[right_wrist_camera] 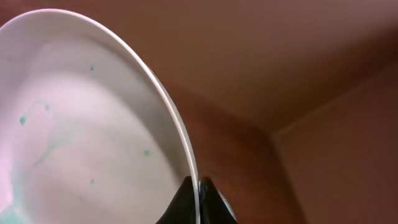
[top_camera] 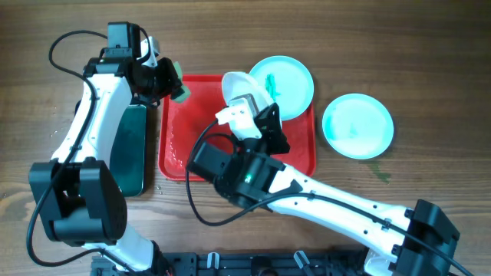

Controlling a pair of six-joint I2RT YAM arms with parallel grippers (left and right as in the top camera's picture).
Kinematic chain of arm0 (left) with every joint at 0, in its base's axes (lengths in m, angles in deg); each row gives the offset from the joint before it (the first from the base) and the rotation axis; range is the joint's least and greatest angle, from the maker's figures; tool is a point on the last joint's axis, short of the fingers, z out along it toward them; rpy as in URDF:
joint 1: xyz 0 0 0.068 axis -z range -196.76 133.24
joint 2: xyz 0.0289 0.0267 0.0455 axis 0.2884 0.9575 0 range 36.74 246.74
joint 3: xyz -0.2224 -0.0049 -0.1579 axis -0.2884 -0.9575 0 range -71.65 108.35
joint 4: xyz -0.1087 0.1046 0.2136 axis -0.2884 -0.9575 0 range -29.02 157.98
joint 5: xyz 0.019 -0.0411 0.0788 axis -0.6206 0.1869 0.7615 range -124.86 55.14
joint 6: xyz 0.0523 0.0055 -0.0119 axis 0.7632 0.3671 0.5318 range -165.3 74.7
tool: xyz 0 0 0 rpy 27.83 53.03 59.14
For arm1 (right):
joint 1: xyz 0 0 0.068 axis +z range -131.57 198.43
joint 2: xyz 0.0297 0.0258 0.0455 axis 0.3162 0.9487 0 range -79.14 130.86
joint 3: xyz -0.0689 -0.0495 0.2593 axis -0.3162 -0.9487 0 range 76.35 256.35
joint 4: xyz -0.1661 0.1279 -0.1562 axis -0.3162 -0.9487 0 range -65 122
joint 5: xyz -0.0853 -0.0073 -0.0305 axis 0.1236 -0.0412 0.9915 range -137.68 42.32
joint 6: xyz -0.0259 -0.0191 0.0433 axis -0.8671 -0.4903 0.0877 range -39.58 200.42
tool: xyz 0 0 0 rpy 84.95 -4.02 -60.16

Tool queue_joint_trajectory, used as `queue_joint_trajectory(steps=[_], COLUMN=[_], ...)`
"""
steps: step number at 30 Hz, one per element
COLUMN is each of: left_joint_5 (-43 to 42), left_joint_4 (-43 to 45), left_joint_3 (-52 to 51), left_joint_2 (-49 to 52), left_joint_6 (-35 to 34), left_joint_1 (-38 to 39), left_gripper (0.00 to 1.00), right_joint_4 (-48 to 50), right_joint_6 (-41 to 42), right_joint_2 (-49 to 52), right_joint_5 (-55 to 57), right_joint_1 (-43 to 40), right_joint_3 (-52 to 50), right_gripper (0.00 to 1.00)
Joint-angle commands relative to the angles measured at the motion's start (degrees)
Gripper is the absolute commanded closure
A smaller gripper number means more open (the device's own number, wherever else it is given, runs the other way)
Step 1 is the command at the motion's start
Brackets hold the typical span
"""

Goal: Clean dirty plates on tray and stack at the side
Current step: 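Carry the plate with the right gripper and stack it on the side plate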

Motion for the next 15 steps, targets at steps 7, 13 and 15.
queue_joint_trajectory(steps=[7, 13, 15], left_joint_5=[0.8, 2.5, 3.1], left_joint_4=[-2.1, -3.6, -3.5], left_joint_3=[-0.3, -0.3, -0.3], left_joint_2=[-0.3, -0.3, -0.3], left_joint_6=[-0.5, -0.5, -0.5], left_joint_1=[0.1, 0.9, 1.9], left_gripper=[0.96, 0.96, 0.96], right_joint_4=[-1.8, -7.9, -9.5], right_joint_6=[6.5, 10.5, 9.7], right_joint_2=[-5.4, -17.2, -18.9], right_joint_5=[-19.5, -49.1, -54.3], right_joint_1=[-3.3, -28.8, -40.8], right_joint_3=[-0.2, -0.2, -0.2], right_gripper=[0.96, 0.96, 0.96])
